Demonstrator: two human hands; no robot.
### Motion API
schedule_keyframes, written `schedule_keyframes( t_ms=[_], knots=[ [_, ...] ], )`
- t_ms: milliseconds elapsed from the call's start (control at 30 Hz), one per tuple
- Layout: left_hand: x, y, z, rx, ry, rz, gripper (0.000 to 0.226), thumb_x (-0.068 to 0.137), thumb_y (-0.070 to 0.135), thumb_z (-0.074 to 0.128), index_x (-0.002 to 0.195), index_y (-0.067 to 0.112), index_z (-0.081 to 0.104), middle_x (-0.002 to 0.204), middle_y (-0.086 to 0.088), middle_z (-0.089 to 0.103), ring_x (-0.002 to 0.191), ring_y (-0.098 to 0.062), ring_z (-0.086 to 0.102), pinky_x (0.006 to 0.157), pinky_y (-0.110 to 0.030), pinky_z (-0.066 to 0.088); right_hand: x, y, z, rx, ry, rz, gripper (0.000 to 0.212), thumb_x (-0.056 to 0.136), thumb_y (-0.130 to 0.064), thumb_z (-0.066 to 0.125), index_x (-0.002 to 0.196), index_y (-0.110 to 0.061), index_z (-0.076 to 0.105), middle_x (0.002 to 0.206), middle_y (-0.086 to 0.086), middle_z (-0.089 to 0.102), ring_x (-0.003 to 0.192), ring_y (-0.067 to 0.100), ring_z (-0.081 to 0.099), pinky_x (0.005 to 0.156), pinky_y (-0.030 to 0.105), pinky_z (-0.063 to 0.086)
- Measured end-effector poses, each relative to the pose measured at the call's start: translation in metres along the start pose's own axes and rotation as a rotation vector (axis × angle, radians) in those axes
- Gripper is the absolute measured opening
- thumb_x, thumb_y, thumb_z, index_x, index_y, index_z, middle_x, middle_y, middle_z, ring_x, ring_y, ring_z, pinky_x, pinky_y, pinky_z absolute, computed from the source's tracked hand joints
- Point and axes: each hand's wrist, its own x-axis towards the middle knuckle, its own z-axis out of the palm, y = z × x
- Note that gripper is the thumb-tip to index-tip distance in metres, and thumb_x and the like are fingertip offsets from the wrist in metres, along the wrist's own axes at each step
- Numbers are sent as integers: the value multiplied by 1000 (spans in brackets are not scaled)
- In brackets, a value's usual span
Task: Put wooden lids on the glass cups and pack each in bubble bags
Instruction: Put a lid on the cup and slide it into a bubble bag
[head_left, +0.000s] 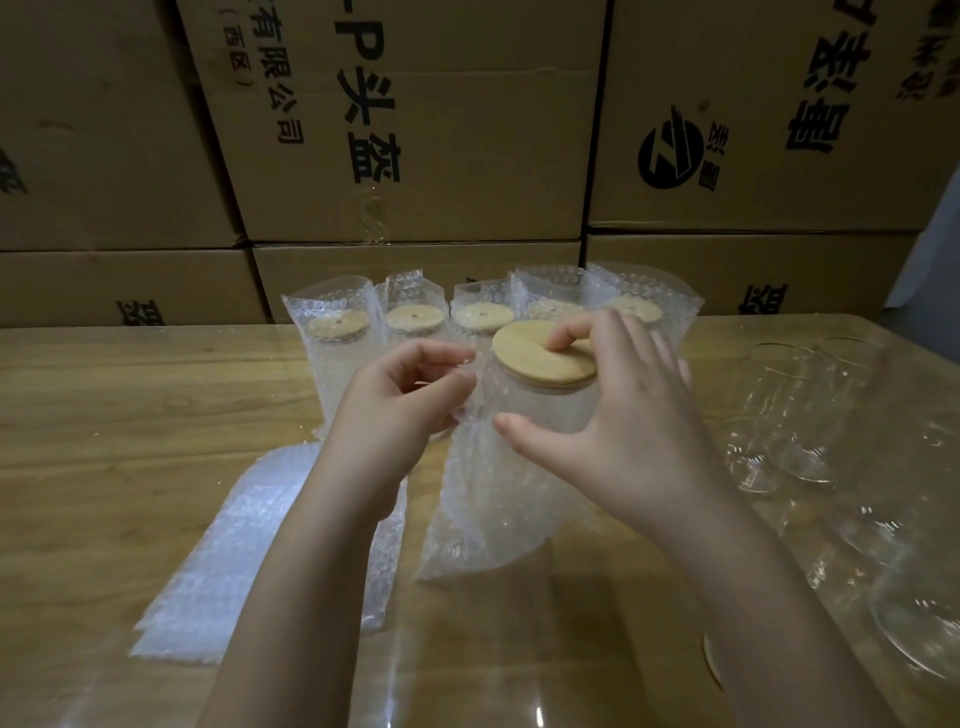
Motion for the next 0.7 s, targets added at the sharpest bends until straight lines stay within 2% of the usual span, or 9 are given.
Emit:
schedule_keyframes(
  t_ms=[167,300,500,567,633,700],
  knots=[
    [1,-2,-4,100,62,49,17,85,8,67,86,24,73,76,0,64,67,-9,60,69,-25,51,1,5,19,5,-80,18,49,62,-71,52,98,-44,32,105,-23,41,101,1,33,85,28,17],
    [1,-5,-6,180,115,71,19,85,10,68,83,29,72,77,3,65,72,-12,60,75,-34,53,2,8,32,-107,-134,19,51,60,-76,50,97,-46,33,108,-26,44,100,4,29,76,28,13],
    [4,-9,-9,301,95,126,19,86,13,68,84,32,69,73,18,67,66,2,60,61,-14,50,-1,11,49,-205,-183,9,51,66,-75,54,99,-45,31,111,-20,47,96,7,25,74,30,11],
    [4,-11,-8,376,98,151,19,86,13,67,86,32,67,75,20,66,66,4,58,58,-13,47,-1,13,51,-223,-212,5,51,68,-75,52,101,-43,31,113,-18,47,97,8,26,75,30,12],
    [2,-10,-8,520,84,223,18,88,14,66,92,30,64,88,16,63,69,2,57,63,-16,47,0,14,49,-183,-243,12,52,68,-77,47,106,-44,34,116,-20,46,102,9,30,77,30,13],
    [-1,-4,-10,797,5,396,20,89,11,63,102,26,63,109,12,54,74,-3,58,67,-27,50,2,15,44,-83,-269,30,60,66,-79,42,116,-46,37,123,-25,45,113,7,31,81,28,13]
  ],
)
